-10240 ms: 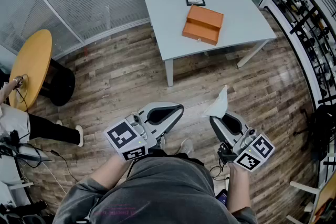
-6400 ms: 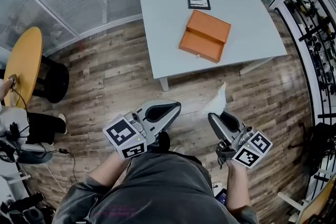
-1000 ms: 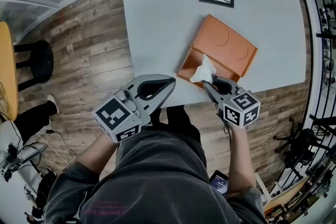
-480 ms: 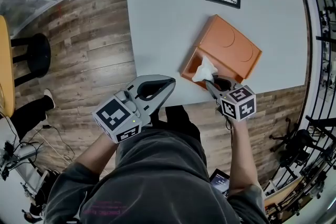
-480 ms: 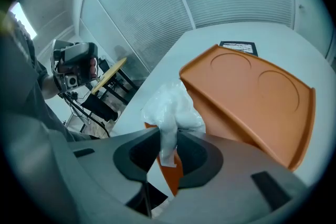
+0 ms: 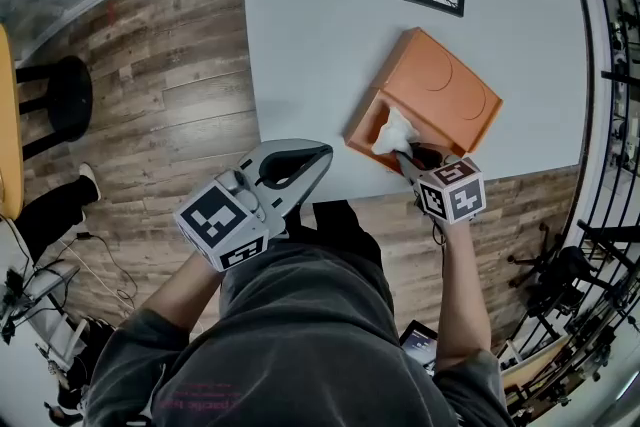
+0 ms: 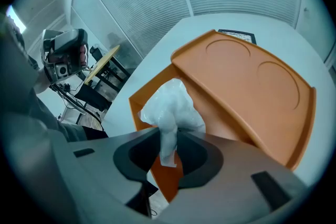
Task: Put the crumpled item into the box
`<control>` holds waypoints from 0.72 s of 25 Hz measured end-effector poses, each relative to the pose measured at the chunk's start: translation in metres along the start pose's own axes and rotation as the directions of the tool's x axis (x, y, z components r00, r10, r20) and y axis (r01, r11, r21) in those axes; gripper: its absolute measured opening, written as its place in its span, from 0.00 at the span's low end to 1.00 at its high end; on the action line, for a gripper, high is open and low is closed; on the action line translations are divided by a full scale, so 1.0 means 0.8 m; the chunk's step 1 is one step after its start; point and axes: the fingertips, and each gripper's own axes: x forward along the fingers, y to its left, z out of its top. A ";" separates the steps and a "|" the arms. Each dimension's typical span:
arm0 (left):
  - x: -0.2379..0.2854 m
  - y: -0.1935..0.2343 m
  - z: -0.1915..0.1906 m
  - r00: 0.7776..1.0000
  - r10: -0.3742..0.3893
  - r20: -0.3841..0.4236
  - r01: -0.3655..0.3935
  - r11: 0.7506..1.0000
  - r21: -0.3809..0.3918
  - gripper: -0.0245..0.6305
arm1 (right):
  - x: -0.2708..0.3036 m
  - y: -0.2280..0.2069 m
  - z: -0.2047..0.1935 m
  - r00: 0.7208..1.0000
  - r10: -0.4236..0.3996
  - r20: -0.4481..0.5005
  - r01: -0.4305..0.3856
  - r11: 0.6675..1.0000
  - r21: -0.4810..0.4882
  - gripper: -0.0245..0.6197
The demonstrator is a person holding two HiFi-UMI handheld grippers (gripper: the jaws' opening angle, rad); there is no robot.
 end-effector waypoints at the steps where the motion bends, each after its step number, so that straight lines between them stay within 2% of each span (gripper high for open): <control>1: -0.001 0.002 0.000 1.000 0.003 0.001 -0.003 1.000 -0.001 0.06 | 0.001 -0.003 -0.002 1.000 -0.008 -0.012 0.008 1.000 0.000 0.19; 18: 0.002 0.010 0.005 1.000 0.009 -0.006 -0.009 1.000 0.010 0.06 | 0.018 -0.030 -0.021 0.988 -0.062 -0.142 0.068 0.997 0.034 0.19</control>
